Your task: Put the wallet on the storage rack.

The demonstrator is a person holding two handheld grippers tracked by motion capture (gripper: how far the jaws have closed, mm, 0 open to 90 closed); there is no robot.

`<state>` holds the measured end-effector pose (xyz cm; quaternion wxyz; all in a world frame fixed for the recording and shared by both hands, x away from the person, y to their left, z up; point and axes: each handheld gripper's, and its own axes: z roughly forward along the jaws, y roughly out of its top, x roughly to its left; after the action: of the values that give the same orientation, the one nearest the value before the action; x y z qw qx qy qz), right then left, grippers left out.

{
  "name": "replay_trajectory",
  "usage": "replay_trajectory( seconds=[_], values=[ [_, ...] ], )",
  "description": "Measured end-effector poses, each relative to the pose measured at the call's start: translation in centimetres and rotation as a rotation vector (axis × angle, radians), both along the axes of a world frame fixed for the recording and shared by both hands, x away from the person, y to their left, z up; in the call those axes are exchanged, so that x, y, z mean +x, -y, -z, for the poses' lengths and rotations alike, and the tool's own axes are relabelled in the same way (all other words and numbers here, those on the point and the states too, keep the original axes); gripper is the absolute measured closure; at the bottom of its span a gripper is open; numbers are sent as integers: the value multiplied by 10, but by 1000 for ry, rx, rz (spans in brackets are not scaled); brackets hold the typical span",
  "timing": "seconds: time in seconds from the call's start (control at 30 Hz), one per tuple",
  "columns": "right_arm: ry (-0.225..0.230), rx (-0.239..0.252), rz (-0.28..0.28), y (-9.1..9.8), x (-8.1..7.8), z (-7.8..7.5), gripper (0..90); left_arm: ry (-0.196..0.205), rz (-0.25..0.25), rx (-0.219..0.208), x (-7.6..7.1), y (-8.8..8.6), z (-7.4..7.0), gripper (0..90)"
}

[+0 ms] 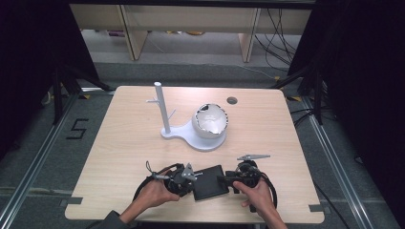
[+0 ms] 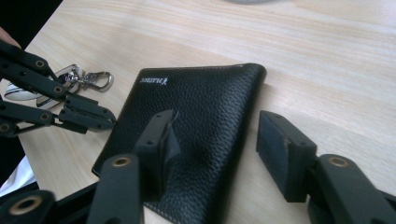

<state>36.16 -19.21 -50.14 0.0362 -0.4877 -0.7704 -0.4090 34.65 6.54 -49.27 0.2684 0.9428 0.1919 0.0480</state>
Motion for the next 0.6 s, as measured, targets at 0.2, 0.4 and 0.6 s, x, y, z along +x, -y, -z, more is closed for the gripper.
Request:
replay_trajectory(
  seconds=[0.2, 0.4, 0.6],
  values=[
    [-33, -14, 14, -4, 4, 5, 529, 13, 20, 36, 0, 0, -1, 880],
    [-84, 65, 42, 1, 5, 10, 562, 15, 12, 30, -1, 0, -1, 881],
    [-114, 109, 46, 4, 3, 12, 593, 18, 11, 28, -2, 1, -1, 881]
  ],
)
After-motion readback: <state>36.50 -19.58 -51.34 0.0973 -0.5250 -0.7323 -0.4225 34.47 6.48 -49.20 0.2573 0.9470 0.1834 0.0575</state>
